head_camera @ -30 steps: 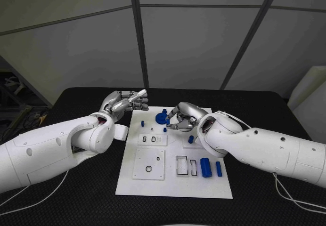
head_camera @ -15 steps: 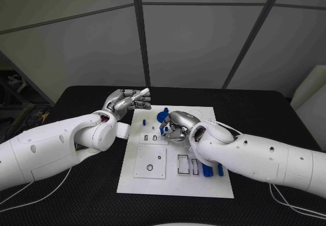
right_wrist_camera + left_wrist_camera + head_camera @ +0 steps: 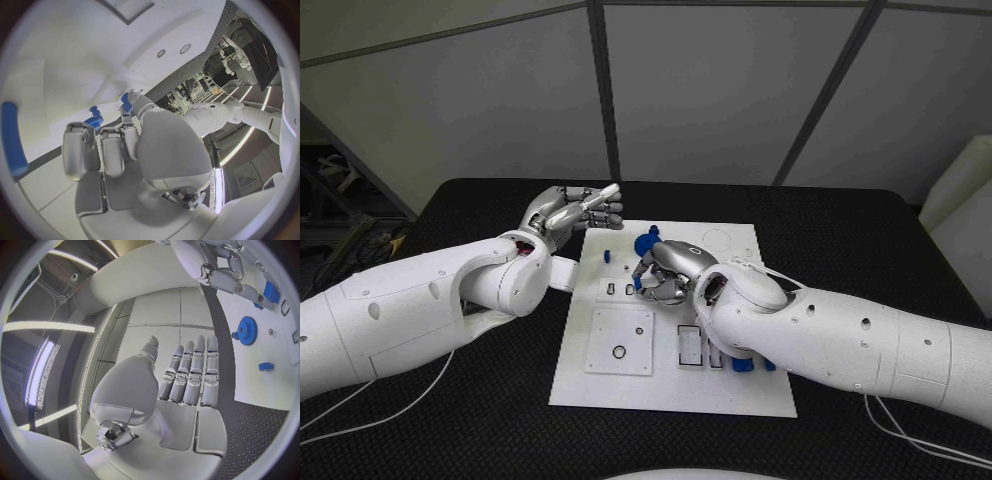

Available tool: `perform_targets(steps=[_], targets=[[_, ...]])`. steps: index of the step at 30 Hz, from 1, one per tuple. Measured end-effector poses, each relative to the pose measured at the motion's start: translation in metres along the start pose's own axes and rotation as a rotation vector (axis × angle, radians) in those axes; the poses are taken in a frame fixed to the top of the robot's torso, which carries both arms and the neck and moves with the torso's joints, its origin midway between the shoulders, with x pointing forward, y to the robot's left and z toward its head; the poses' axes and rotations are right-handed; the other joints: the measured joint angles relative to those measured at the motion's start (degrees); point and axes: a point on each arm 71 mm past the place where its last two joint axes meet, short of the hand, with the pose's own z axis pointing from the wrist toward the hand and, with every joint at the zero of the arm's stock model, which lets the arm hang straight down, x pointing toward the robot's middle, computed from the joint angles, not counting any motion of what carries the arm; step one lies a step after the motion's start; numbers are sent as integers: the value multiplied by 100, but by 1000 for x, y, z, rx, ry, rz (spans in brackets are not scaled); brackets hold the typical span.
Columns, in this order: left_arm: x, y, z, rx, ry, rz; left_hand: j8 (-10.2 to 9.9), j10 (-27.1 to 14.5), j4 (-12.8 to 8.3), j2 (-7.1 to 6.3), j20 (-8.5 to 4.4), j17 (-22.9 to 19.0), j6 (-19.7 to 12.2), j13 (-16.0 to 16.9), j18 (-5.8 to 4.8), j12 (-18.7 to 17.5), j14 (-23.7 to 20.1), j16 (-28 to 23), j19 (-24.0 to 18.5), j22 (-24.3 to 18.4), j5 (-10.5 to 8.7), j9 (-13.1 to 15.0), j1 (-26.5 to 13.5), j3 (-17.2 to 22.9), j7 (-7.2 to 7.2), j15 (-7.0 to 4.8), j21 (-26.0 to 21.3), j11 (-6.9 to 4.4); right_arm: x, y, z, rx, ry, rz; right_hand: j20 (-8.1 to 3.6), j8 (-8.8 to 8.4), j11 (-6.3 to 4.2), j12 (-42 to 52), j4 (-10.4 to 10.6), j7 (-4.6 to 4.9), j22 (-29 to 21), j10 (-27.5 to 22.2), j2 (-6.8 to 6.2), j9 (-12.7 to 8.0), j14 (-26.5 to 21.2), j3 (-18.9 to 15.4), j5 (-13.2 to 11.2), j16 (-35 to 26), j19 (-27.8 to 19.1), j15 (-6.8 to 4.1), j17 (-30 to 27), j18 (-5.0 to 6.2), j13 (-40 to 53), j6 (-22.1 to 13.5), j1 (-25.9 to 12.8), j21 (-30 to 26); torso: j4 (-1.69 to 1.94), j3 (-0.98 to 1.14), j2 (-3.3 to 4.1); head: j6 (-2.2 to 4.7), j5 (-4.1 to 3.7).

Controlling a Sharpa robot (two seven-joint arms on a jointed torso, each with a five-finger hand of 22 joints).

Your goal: Assemble the parts on the task board

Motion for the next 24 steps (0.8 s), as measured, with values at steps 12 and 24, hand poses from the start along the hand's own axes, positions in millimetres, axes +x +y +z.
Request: perform_targets(steps=[12, 24], targets=[[0, 0, 0, -2, 1, 0, 0, 0, 0, 0, 21, 0, 0, 0, 0, 0, 0, 0, -21, -5, 0, 0, 0, 0, 0, 0, 0, 0, 3, -2, 1, 8, 9, -10, 0, -24, 1, 0, 0, 28, 0, -1, -21, -2, 0, -2, -8, 0, 0, 0, -1, 0, 0, 7, -38, 0, 1, -2, -5, -33, 20], [-1, 0, 0, -5, 1, 0, -23, 0, -9, 23, 21, -4, 0, 0, 0, 0, -12, 0, -21, -5, 0, -5, 23, 9, 0, 12, 0, 0, 3, -3, 1, 12, 22, -18, 34, -88, 86, -66, 0, 110, 0, -86, -91, -38, 9, -2, -73, 0, -34, 32, -1, -1, 0, -134, -165, 0, 1, -2, -5, -43, 30]])
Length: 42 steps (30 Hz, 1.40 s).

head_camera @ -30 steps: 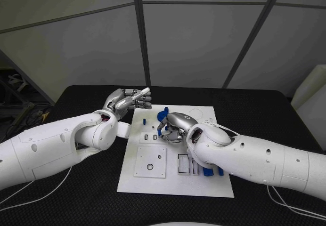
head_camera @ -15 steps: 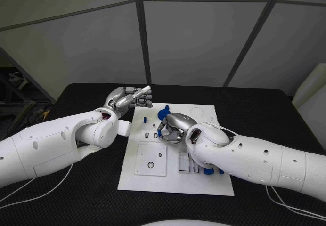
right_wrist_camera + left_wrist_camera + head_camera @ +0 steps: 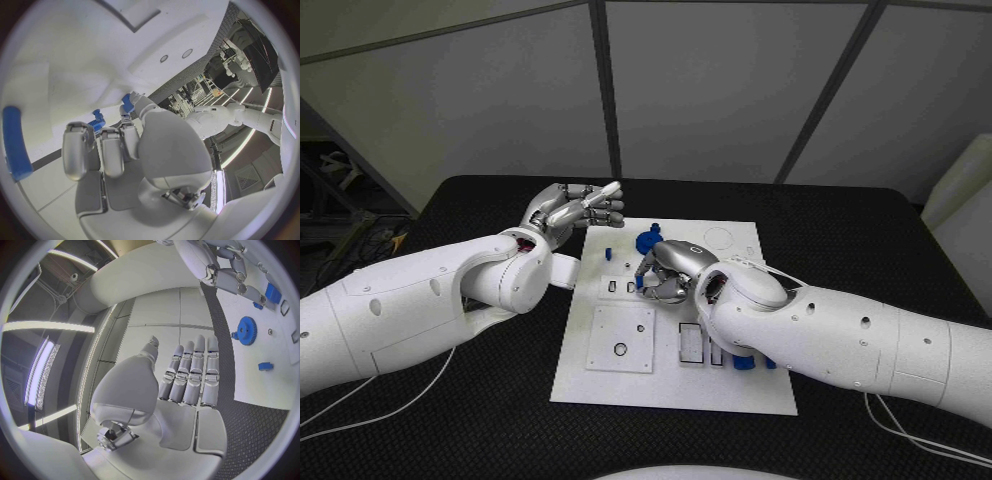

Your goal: Assemble the parts on the task board

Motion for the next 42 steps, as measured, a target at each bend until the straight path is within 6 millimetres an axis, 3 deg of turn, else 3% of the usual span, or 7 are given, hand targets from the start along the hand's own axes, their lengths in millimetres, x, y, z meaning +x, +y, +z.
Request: perform_targets(steps=[19, 27, 37, 42], targets=[[0, 1, 0, -6, 8, -3, 0, 0, -40, 30, 0, -3, 0, 0, 0, -21, -8, -20, 0, -5, 0, 1, 30, 8, 0, 8, 0, 0, 2, 0, 0, 5, 19, -6, 48, -127, 47, -27, -14, 61, 0, -47, -63, -25, -10, 17, -27, 0, -7, 50, -1, 1, 0, -203, -72, 0, 1, 1, 1, -26, 13], [0, 1, 0, -8, 10, -4, 0, 0, -40, 30, 0, -4, 0, 0, 0, -21, -8, -20, 0, -5, 0, 2, 30, 8, 0, 8, 0, 0, 2, -1, 0, 9, 20, -7, 99, -238, 98, -104, -14, 99, 0, -98, -131, -31, -10, 17, -66, 0, -13, 92, -1, 0, 0, -527, -140, -22, 1, 0, 0, -34, 14], [0, 1, 0, -9, 11, -4, 0, 0, -63, 60, 0, -4, 0, 0, 0, -21, -8, -40, 0, -9, 0, -3, 61, 30, 0, 8, 0, 0, 2, -1, 0, 12, 20, -6, 112, -243, 154, -172, 49, 127, 0, -166, -212, -28, 10, -46, -216, 0, -26, 113, -2, 0, 0, -733, -222, -22, 0, -1, 0, -41, 21], [0, 1, 1, -9, 10, -4, 0, 0, -63, 60, 0, -3, 0, 0, 0, -21, -8, -40, 0, -9, 0, -3, 61, 30, 0, 8, 0, 0, 2, -2, 0, 15, 20, -5, 165, -244, 199, -304, 152, 171, 0, -307, -363, -51, 1, -246, -280, 0, -39, 147, -2, 0, 0, -1193, -373, -45, 0, -1, 0, -49, 30]])
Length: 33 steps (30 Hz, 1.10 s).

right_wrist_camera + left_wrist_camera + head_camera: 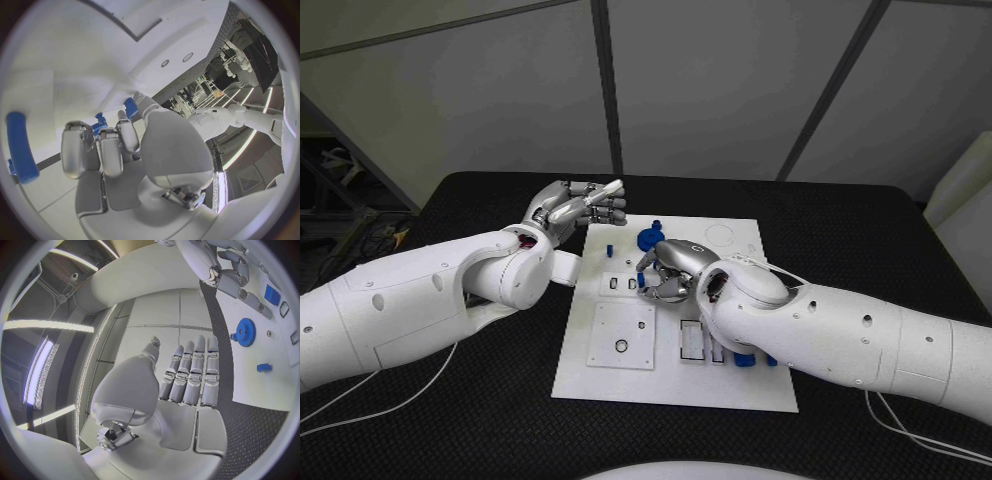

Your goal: Assemble the parts on the task board

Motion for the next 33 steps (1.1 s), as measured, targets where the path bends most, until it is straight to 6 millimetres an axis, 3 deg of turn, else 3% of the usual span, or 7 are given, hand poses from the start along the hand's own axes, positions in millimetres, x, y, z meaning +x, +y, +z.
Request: perform_targets(steps=[7, 13, 20, 21, 24, 27, 33], targets=[[-1, 0, 0, -3, -1, 4, -21, 17, -41, 0, -29, 5, 23, 0, 0, -25, 62, 0, 64, 11, 0, 0, 0, -8, -23, -51, 24, -9, -3, -3, -6, -19, -25, 22, 32, 0, 6, -74, 108, 27, 0, -76, -38, -12, -11, -175, 0, 0, -32, 27, 0, 0, 0, -442, -38, -35, -1, 3, -4, -4, 14], [-2, 0, 0, 0, 9, 54, 51, 888, -73, 0, -351, 458, 399, 213, -1, 344, 1262, 717, 839, 285, 23, 58, 0, -7, -231, -402, 597, -328, -13, -12, -23, -93, -49, 63, 54, 21, -24, -453, 94, -23, -443, -531, 32, 0, -11, -241, -31, -223, -414, 26, 0, 106, -317, -553, 229, -404, -12, 4, -20, 13, 37], [-9, 4, -3, -58, 31, 199, 255, 1447, -112, -28, -771, 4270, 783, 1072, -7, 1303, 2462, 4580, 1789, 1936, 23, 264, -28, -49, -496, -755, 2461, -650, -49, -31, -46, -164, -72, 140, 9, 364, -76, -1464, 5, -67, -1827, -1411, 137, 92, -106, -197, 160, -1049, -1284, 7, -440, 360, -1337, 248, 639, -1333, -11, 16, -80, 13, 68], [-10, 5, -3, -81, 40, 233, 285, 1447, -95, -57, -790, 4699, 800, 1209, -350, 1452, 2525, 4976, 1949, 2376, 23, 299, -57, -80, -513, -776, 2820, -650, -58, -37, -50, -164, -79, 162, 5, 383, -77, -1882, -15, -63, -2185, -1678, 167, 92, -237, -173, 199, -1302, -1503, 1, -728, 458, -1732, 307, 665, -1596, -11, 19, -92, 9, 72], [-11, 7, -3, -141, 67, 317, 421, 1299, -20, -39, -841, 5549, 819, 1972, -492, 2257, 2580, 6042, 2446, 3869, 23, 515, -129, -155, -575, -820, 4002, -744, -75, -49, -59, -152, -93, 215, -12, 379, -89, -3441, 42, -67, -3730, -2008, 93, 55, -758, -5, 248, -2570, -2350, 1, -1954, 733, -3134, 423, 766, -2875, -11, 29, -132, 1, 95], [-10, 7, 0, -215, 105, 416, 651, 1348, 133, 0, -913, 5641, 819, 3923, -501, 4210, 2579, 6789, 3054, 5355, 23, 862, -343, -269, -677, -903, 5058, -791, -93, -63, -65, -130, -109, 278, -15, 351, -110, -4487, 120, -54, -4381, -1804, 28, 31, -1140, 172, 265, -3928, -2508, -8, -3014, 762, -4023, 563, 832, -3606, -19, 40, -172, -5, 112], [-2, -2, 11, -337, 181, 606, 960, 1386, 369, 130, -963, 5645, 749, 5248, -672, 5473, 2579, 6900, 3329, 5982, 23, 1347, -555, -363, -718, -902, 5460, -809, -117, -93, -68, -61, -148, 401, 7, 282, -49, -6066, 332, -27, -5004, -1229, -151, 22, -1270, 413, 288, -5703, -2440, 37, -3984, 763, -5335, 821, 769, -4508, -43, 70, -260, -20, 137]])
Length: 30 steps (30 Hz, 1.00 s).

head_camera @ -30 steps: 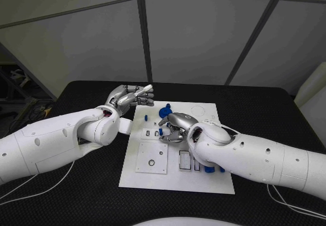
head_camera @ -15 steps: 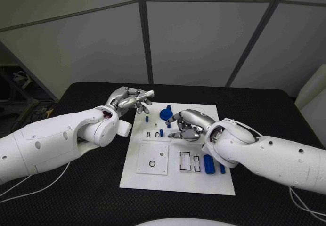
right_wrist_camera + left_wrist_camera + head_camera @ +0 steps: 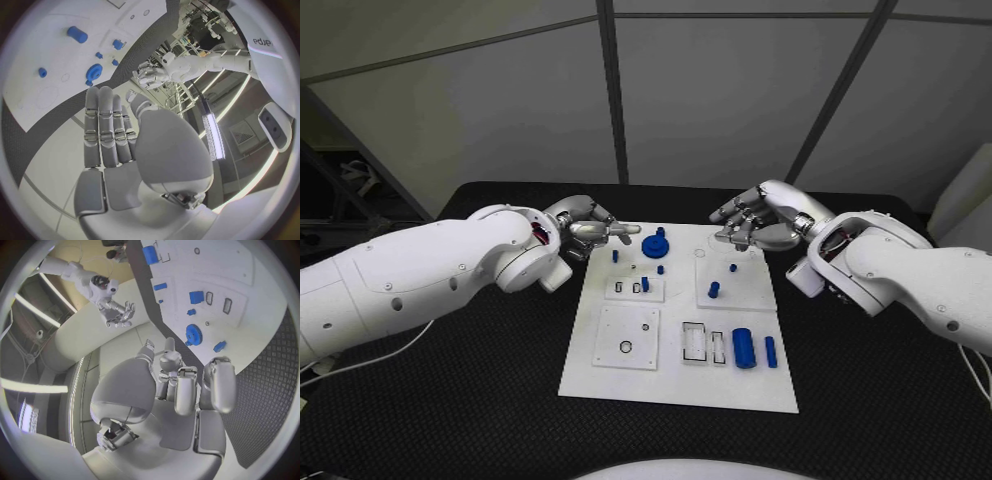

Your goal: Assemble the parts on the task board

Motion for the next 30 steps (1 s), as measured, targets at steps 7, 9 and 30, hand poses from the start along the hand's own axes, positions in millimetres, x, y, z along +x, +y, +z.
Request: perform_targets(steps=[7, 9, 30], targets=[[2, -19, 13, -132, 66, 250, 107, -97, 99, -5, -19, 0, -187, 99, -309, 60, -19, 0, 136, 186, 0, 291, -91, -87, 32, -20, 75, -10, -25, -17, 2, 54, -63, 101, 71, -119, 83, -1033, 67, 36, -595, 410, -62, 0, 288, 123, 25, -1338, 212, 80, -712, -1, -939, 127, -17, -835, -25, 41, -96, -36, 47], [5, -24, 18, -164, 80, 310, 146, -118, 140, -28, -20, 0, -219, 118, -302, 59, -20, 0, 154, 203, 0, 341, -143, -128, 2, -20, 75, 10, -28, -19, 3, 60, -75, 116, 73, -167, 100, -1145, 67, 54, -695, 428, -68, 0, 284, 123, 27, -1541, 210, 83, -804, -2, -1049, 145, -24, -988, -29, 49, -114, -48, 59], [46, -26, 45, -287, 178, 570, 391, -159, 525, -70, -20, -2, -299, 298, -3, 189, 0, 0, 194, 244, 0, 832, -458, -595, -38, -39, 109, -30, -31, -20, 11, 58, -106, 140, 195, -231, 153, -1257, 62, 97, -1020, 415, -91, 1, 255, 90, 78, -2096, 212, 195, -1043, -3, -1357, 102, -46, -1465, -42, 58, -147, -141, 53]])
